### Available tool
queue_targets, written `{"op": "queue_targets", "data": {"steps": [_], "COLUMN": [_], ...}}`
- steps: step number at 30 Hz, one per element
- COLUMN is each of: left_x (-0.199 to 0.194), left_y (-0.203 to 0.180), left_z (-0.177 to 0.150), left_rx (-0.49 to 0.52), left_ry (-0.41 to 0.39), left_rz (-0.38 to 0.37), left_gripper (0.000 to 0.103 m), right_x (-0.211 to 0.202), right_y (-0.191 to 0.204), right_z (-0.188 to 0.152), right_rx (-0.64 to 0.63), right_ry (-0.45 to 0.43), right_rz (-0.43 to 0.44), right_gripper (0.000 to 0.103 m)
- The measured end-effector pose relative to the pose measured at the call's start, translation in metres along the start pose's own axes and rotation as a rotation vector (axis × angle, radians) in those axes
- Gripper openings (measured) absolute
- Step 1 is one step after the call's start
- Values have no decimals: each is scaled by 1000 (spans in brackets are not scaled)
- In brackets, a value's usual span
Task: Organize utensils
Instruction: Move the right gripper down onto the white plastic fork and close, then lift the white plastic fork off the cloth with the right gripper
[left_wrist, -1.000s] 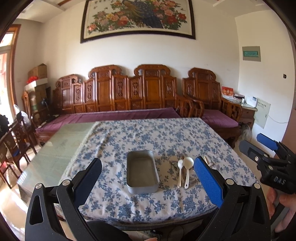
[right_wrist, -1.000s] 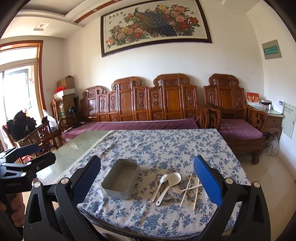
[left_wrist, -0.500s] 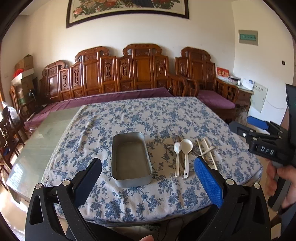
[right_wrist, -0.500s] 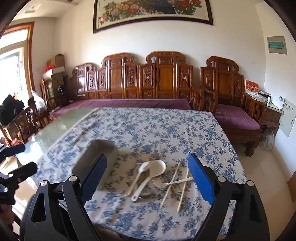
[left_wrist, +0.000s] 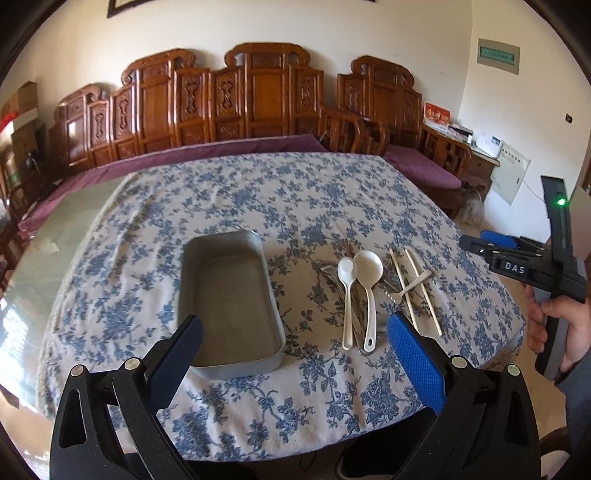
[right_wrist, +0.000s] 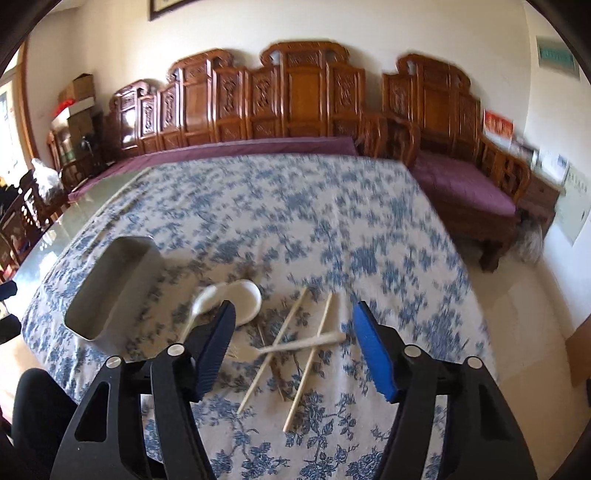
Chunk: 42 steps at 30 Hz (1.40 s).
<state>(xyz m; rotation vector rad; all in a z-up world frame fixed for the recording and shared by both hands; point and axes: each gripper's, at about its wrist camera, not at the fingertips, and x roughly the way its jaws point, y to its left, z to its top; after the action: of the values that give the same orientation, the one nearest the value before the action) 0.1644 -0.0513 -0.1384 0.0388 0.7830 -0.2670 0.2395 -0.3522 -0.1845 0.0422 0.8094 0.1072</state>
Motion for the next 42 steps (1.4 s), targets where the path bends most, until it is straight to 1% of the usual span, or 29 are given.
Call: {"op": "queue_targets", "data": {"steps": [2, 4, 7, 10, 12, 14, 15, 18, 20, 25, 27, 28, 29, 31, 34, 36, 38, 40, 42], "left_x": [9, 20, 33, 41, 45, 49, 51, 58, 64, 75, 79, 81, 82, 83, 85, 87, 89, 92, 94], "left_y": [-2, -4, -7, -6, -3, 0, 1, 3, 3, -1, -2, -1, -1, 1, 2, 2, 2, 1, -1], "left_z": [1, 1, 0, 0, 0, 0, 0, 2, 3, 5, 6, 7, 7, 7, 6, 6, 6, 5, 4], "left_rx": [9, 18, 38, 43, 32, 22, 16, 7, 6, 21, 25, 23, 19, 5, 0, -2, -3, -10, -13], "left_ry": [14, 29, 60, 73, 81, 87, 88, 95, 102, 112, 116, 119, 121, 122, 128, 132, 132, 136, 144], "left_rz": [-7, -15, -22, -19, -22, -21, -22, -26, -28, -39, -40, -40, -42, -51, -51, -52, -52, -54, -59], "left_gripper": [96, 96, 96, 96, 96, 96, 96, 96, 96, 96, 96, 96, 96, 96, 96, 96, 96, 96, 96], "right_x": [12, 30, 54, 74, 88, 94, 94, 101, 108, 117, 123, 127, 131, 133, 136, 138, 140, 139, 136], "right_y": [-2, 0, 5, 12, 11, 8, 6, 1, -3, -5, -4, -4, -2, 3, 5, 1, -3, -6, -8], "right_z": [-7, -16, -24, -24, -23, -22, -23, -29, -33, -29, -26, -25, -24, -22, -20, -19, -18, -19, -20], "right_rx": [15, 6, -50, -134, -154, -123, -96, 4, 67, 163, 197, 216, 229, 220, 222, 232, 247, 252, 268], "right_ry": [33, 67, 120, 158, 194, 208, 207, 235, 250, 239, 251, 257, 268, 264, 258, 256, 263, 264, 258], "right_rz": [14, 26, 53, 56, 55, 51, 69, 85, 100, 116, 111, 115, 115, 82, 57, 39, 51, 56, 88], "right_gripper": [62, 61, 61, 61, 61, 61, 61, 61, 58, 55, 51, 46, 44, 43, 42, 33, 15, 8, 7]}}
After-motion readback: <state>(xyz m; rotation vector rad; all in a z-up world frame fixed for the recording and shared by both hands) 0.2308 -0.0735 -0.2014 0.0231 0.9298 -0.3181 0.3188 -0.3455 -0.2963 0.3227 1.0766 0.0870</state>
